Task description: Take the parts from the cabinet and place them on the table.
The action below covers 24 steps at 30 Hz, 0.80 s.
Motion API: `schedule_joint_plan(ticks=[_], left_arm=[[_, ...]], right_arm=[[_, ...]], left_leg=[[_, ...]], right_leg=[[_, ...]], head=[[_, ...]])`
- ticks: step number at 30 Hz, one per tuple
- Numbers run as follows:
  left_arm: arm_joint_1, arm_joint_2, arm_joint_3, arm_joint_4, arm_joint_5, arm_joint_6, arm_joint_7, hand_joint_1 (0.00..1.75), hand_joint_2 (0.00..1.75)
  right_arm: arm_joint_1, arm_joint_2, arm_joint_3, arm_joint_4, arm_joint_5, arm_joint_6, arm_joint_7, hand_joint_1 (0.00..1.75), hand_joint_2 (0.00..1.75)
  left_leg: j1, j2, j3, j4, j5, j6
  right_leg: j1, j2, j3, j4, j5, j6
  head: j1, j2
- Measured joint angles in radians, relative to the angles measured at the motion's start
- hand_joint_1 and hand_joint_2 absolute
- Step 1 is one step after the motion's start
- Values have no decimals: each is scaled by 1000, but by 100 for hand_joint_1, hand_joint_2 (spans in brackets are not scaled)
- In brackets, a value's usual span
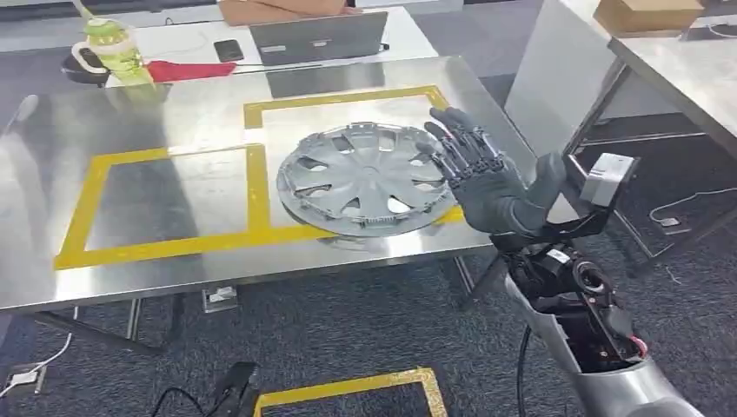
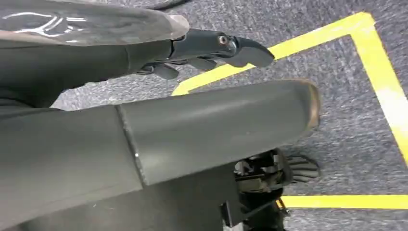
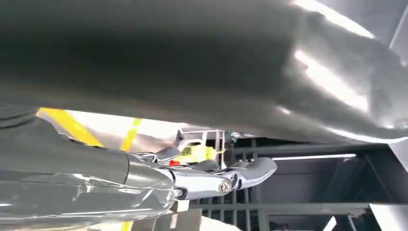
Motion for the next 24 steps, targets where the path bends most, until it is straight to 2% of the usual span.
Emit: schedule_joint_plan(ticks=[2, 3, 4, 5, 6, 7, 8, 9, 10, 12, 13, 14, 16, 17, 18, 19, 21, 22, 23, 24], left_arm=[[1, 0, 0, 0, 0, 0, 0, 0, 0], [1, 1, 0, 0, 0, 0, 0, 0, 0], [0, 1, 0, 0, 0, 0, 0, 0, 0], [0, 1, 0, 0, 0, 0, 0, 0, 0], [0, 0, 0, 0, 0, 0, 0, 0, 0], [1, 0, 0, 0, 0, 0, 0, 0, 0], [1, 0, 0, 0, 0, 0, 0, 0, 0], [2, 0, 0, 0, 0, 0, 0, 0, 0], [2, 0, 0, 0, 0, 0, 0, 0, 0], [1, 1, 0, 0, 0, 0, 0, 0, 0], [-1, 2, 0, 0, 0, 0, 0, 0, 0], [-2, 4, 1, 0, 0, 0, 0, 0, 0], [-2, 2, 1, 0, 0, 0, 0, 0, 0], [-1, 2, 1, 0, 0, 0, 0, 0, 0], [-1, 2, 1, 0, 0, 0, 0, 0, 0], [-1, 2, 1, 0, 0, 0, 0, 0, 0], [-2, 2, 1, 0, 0, 2, 0, 0, 0], [-1, 1, 1, 0, 0, 2, 0, 0, 0], [-1, 0, 1, 0, 0, 2, 0, 0, 0], [0, 0, 1, 0, 0, 2, 0, 0, 0]], right_arm=[[1, 0, -1, 0, 0, -2, 0, 0, 0], [-1, 0, 0, 0, 0, -2, 0, 0, 0], [-2, 0, 0, 0, 0, -2, 0, 0, 0], [-2, 0, -1, 0, 0, -2, 0, 0, 0], [-1, 0, -1, 0, 0, -2, 0, 0, 0], [0, 0, 0, 0, 0, -2, 0, 0, 0], [1, 0, 0, 0, 0, -2, 0, 0, 0], [2, 0, 0, 0, 0, -2, 0, 0, 0], [2, 0, 0, 0, 0, -2, 0, 0, 0], [1, 0, -1, 0, 0, -2, 0, 0, 0], [0, 0, -1, 0, 0, -2, 0, 0, 0], [-1, 0, -1, 0, 0, -2, 0, 0, 0], [0, 0, 0, 0, 0, -2, 0, 0, 0], [0, 0, 0, 0, 0, -2, 0, 0, 0], [0, 0, 0, 0, 0, -3, 0, 0, 0], [0, 0, -2, 0, 0, -4, 0, 0, 0], [0, 0, -2, 0, 0, -5, 0, 0, 0], [2, 0, -2, 0, 0, -5, 0, 0, 0], [4, 0, -2, 1, 0, -5, 0, 0, 0], [5, 0, -2, 1, 0, -6, 0, 0, 0]], left_leg=[[2, 1, -1, -5, 7, -12], [3, 0, -4, -1, 2, -16], [5, 1, -15, 26, -22, -23], [5, 0, -42, 91, -66, -28], [8, 1, -81, 179, -113, -32], [9, 1, -116, 260, -147, -35], [10, 1, -141, 317, -166, -37], [9, 1, -143, 329, -161, -36], [9, 1, -119, 288, -134, -33], [8, 0, -17, 105, -50, -22], [6, 0, 28, 23, -25, -13], [-1, 0, 39, -11, -32, -9], [-4, 0, 30, -6, -28, -6], [-5, 0, 28, -5, -25, -2], [3, 0, 29, -16, -17, 9], [6, 4, 29, -20, -12, 14], [6, 5, 24, -20, -8, 21], [4, 6, 20, -20, -6, 24], [4, 6, 15, -18, -4, 25], [4, 6, 12, -17, -2, 24]], right_leg=[[6, 2, -5, 0, 5, -13], [-1, 0, -3, -10, 12, -23], [-3, -1, -4, -10, 16, -29], [-4, -3, -8, -11, 18, -33], [-3, -4, -12, -11, 20, -36], [-1, -5, -16, -10, 22, -39], [0, -5, -21, -10, 25, -39], [0, -5, -24, -10, 27, -39], [0, -5, -26, -10, 30, -38], [1, -3, -26, -10, 33, -34], [1, -3, -26, -10, 34, -32], [9, -3, -32, -7, 35, -26], [4, -3, -36, -8, 41, -17], [3, -4, -35, -11, 46, -10], [8, -3, -38, -11, 46, -3], [3, -3, -43, 6, 26, 0], [3, -4, -84, 112, -50, 7], [3, -4, -128, 224, -105, 11], [3, -4, -157, 299, -135, 13], [3, -5, -165, 331, -139, 15]], head=[[-2, 0], [-1, 0], [-4, 0], [-14, 0], [-22, 0], [-25, 0], [-27, 0], [-29, 0], [-31, 0], [-37, 0], [-40, 0], [-43, 0], [-37, 0], [-36, 0], [-34, 0], [-31, 0], [-16, 0], [-13, 0], [-11, 0], [-8, 0]])
